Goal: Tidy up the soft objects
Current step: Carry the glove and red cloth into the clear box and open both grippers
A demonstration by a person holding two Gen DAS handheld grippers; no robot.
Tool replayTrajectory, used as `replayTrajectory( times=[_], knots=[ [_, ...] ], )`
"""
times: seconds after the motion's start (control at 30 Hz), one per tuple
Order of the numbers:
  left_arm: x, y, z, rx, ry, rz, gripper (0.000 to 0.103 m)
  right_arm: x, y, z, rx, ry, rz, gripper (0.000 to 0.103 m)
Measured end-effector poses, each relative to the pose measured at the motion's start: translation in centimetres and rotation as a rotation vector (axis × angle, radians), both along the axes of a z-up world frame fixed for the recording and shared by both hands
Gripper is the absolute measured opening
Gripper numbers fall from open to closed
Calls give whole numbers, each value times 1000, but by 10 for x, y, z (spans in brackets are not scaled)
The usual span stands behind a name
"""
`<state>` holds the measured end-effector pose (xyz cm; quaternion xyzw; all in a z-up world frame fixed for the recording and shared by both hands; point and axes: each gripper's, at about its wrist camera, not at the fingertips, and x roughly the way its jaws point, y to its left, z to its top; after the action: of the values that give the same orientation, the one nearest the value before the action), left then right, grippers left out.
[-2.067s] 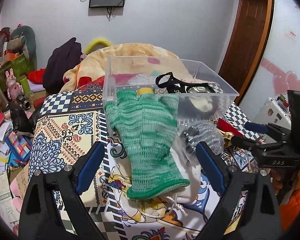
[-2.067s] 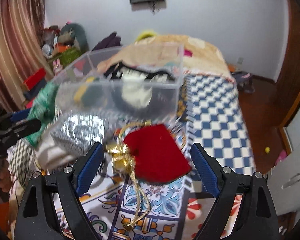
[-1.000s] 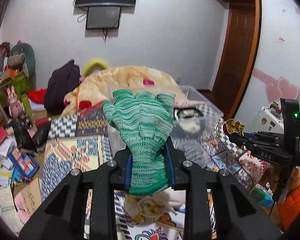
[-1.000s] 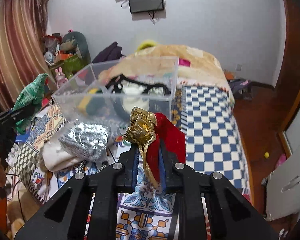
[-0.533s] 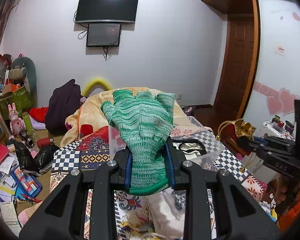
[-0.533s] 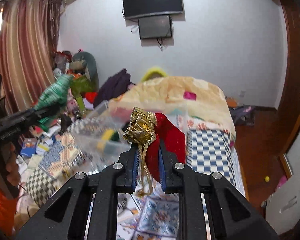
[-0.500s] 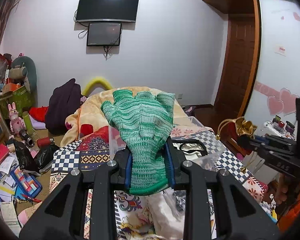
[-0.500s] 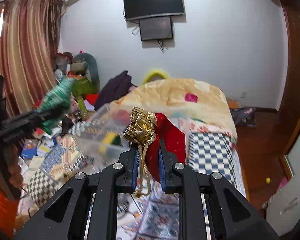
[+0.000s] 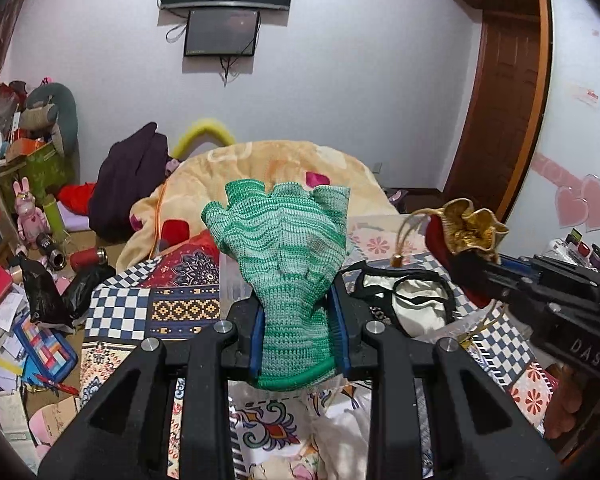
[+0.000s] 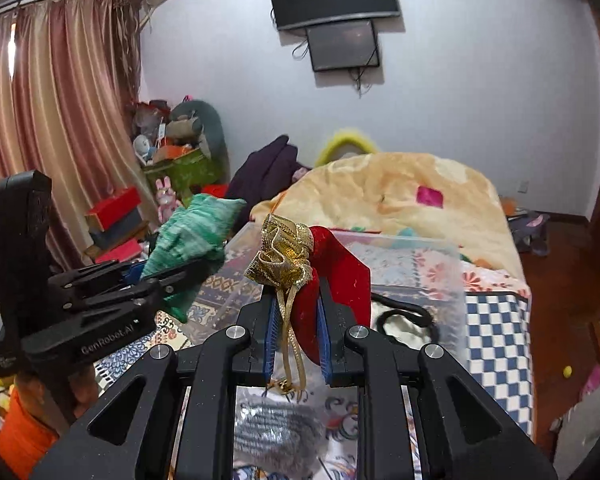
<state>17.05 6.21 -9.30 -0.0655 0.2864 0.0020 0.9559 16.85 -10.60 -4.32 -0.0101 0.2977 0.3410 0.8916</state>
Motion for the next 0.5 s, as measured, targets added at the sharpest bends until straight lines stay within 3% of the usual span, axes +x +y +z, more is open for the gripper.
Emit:
replayTrajectory(
  times=[0.5],
  knots=[
    [34,-3,-29,0,92,-3,28,25,33,-34,-93,123,21,16]
  ],
)
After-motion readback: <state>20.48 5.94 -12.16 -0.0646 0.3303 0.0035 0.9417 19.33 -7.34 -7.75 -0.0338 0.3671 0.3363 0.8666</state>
